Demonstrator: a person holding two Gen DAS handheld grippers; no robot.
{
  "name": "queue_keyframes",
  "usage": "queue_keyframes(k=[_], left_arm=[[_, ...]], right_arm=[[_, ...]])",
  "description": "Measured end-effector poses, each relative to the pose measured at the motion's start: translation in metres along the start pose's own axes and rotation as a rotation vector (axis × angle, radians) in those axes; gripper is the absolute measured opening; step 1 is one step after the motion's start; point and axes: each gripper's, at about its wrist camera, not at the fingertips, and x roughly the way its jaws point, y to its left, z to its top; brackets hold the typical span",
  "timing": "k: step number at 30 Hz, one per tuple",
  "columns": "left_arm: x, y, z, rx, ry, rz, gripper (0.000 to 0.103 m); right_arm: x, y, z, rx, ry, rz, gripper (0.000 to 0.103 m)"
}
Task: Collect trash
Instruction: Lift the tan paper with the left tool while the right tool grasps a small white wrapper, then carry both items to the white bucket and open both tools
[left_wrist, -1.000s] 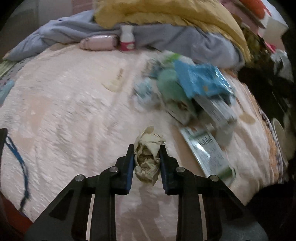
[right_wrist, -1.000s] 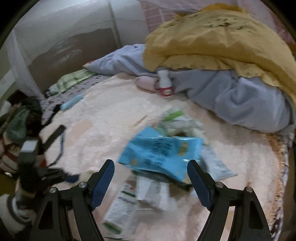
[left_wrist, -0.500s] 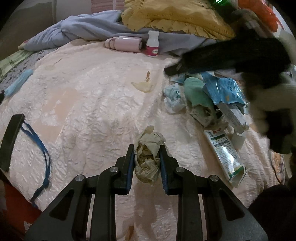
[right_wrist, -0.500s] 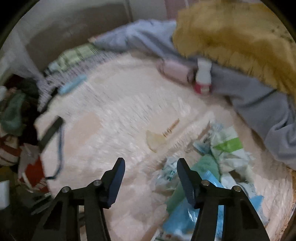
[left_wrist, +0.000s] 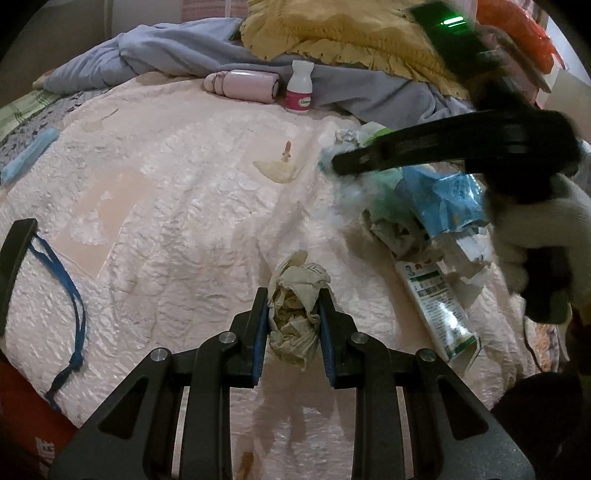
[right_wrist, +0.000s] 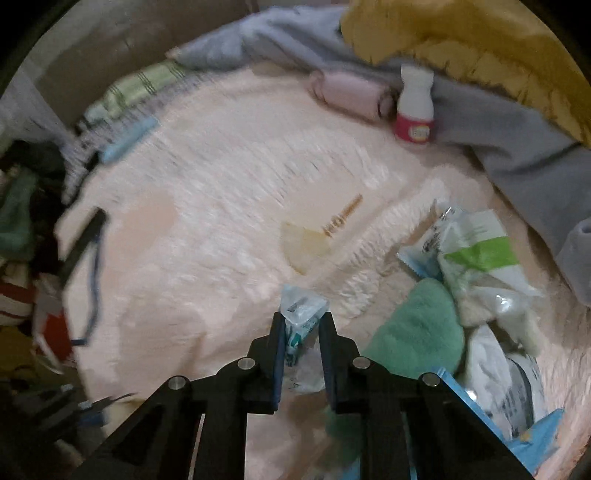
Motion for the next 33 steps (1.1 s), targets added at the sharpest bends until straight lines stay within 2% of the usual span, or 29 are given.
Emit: queue_keyframes(k=[6,13,22,28,33], left_arm=[[-0.016,-0.019,0.006,0.019,-0.029,-0.021,0.023],[-0.029,-0.071,0.013,0.091,-0.053,-0.04,0.023],[-0.028,-0.149,0.018,0.186,-0.047,-0.097,0.023],[-0.021,-0.205,0.024,0.257,-0.024,-0.148,0.023],[-0.021,-0.265,0.026,0.349,-0.009,-0.228,0.023]], right_arm=[[-0.078,0.006,-0.028,0.008,-0.151,0.063,0.017],[-0.133,-0.015,-0.083,0.037,-0.218,0.01,0.017],[-0.185,-0.075,-0.169,0.169,-0.25,-0.072,0.017],[-0.229,-0.129,-0.229,0.289,-0.29,-0.142,0.017],[-0.276,-0.181,-0.292,0.409,-0.318,-0.253,0.017]])
